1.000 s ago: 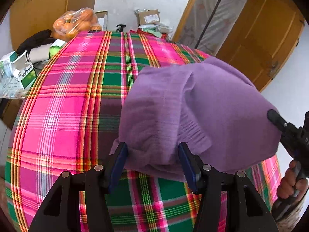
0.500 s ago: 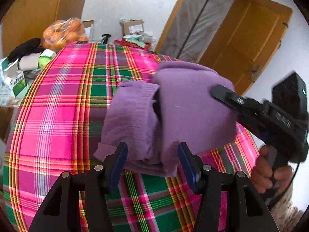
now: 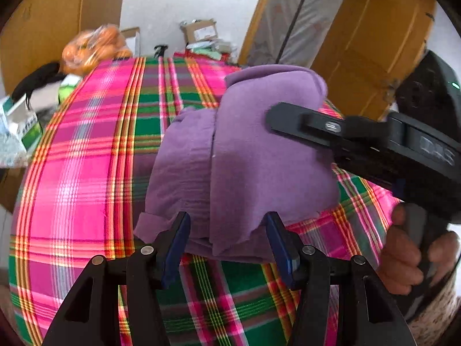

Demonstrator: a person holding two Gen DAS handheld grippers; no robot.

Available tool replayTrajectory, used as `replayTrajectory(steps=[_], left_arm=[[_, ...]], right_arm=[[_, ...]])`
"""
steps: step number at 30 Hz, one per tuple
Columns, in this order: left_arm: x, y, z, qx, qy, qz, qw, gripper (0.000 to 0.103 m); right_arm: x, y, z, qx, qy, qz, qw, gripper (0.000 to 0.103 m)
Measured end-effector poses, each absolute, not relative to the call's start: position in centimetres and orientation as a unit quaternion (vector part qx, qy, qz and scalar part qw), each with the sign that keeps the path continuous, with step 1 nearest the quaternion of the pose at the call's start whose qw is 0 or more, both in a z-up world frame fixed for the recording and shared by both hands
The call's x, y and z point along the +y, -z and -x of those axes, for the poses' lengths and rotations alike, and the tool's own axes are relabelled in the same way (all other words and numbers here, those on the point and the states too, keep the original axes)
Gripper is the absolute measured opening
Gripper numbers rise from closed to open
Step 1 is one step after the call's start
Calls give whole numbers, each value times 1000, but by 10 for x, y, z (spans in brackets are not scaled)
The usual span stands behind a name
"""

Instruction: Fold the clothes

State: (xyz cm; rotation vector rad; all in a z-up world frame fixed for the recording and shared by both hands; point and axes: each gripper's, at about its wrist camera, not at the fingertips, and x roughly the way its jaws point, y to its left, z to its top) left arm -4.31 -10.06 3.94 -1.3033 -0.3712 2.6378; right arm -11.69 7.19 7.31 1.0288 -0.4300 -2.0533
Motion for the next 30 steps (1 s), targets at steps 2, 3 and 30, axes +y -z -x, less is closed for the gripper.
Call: replayTrajectory(steps=[2, 3, 30], left_arm=[[-102, -38, 47, -134, -884, 439, 92, 58], [-103, -37, 48, -135, -884, 438, 93, 58], [-115, -30, 51, -196, -867, 449, 93, 58]], right_arm=[[86, -76, 114, -174, 816, -397, 382, 24], [95, -76, 112, -182, 819, -393, 377, 25], [127, 8, 128, -285, 783, -463, 302, 39]])
